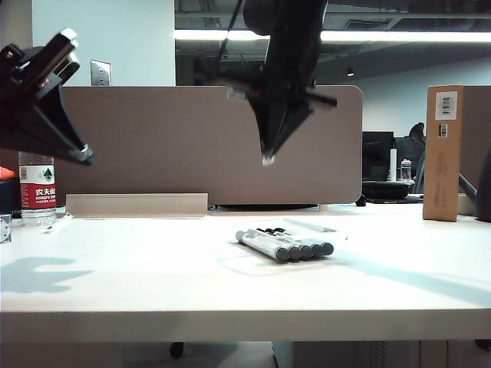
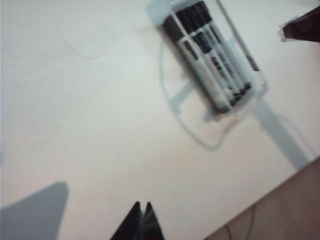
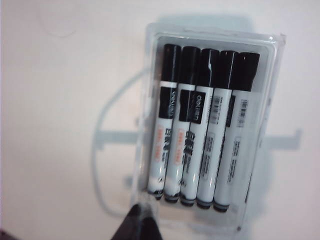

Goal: Pick up the markers scattered on the table and put them into the packaging box, making sure the markers fit the shape of the box's grooves.

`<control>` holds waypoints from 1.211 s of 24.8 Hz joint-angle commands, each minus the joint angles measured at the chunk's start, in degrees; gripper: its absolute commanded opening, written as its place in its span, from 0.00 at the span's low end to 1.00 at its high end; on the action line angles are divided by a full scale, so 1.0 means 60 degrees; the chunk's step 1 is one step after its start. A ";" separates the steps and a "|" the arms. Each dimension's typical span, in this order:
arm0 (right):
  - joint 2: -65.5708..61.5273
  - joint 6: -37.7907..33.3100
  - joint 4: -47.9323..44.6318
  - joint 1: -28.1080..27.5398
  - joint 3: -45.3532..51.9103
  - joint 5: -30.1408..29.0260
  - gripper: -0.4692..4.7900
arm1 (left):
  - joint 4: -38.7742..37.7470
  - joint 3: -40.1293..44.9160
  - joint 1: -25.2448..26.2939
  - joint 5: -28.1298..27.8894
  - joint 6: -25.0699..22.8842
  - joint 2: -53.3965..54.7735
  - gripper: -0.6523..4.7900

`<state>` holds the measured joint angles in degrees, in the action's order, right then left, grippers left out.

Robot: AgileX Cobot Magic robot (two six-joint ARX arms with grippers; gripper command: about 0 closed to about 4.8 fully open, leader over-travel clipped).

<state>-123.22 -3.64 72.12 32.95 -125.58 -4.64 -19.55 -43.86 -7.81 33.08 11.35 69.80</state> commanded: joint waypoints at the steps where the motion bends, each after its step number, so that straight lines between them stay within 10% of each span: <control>1: 0.1049 0.0317 0.0240 0.0117 -0.0004 -0.0455 0.08 | 0.0663 -0.0058 -0.0011 0.1417 0.0047 -0.0087 0.11; 7: 0.3792 0.0517 -0.1078 0.0160 0.2197 -0.1279 0.08 | 0.0208 -0.0044 -0.0444 -0.0146 -0.0007 -0.1504 0.11; 12: 0.7599 0.0189 -0.4517 0.0390 0.7144 -0.2874 0.08 | 0.0466 0.0051 -0.3621 -0.5588 -0.0645 -0.5355 0.11; 18: 0.9755 -0.0670 -0.6047 0.0769 0.9890 -0.2033 0.08 | 0.0364 0.1166 -0.6262 -0.8652 -0.1610 -0.7756 0.11; 30: 0.9930 -0.0670 -0.5996 0.0790 1.0204 -0.1993 0.08 | -0.0627 0.1708 -0.6747 -0.8149 -0.1512 -0.9493 0.11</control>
<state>-63.83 -7.49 36.93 37.65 -64.10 -16.56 -23.66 -33.43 -48.31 -15.94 2.37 12.75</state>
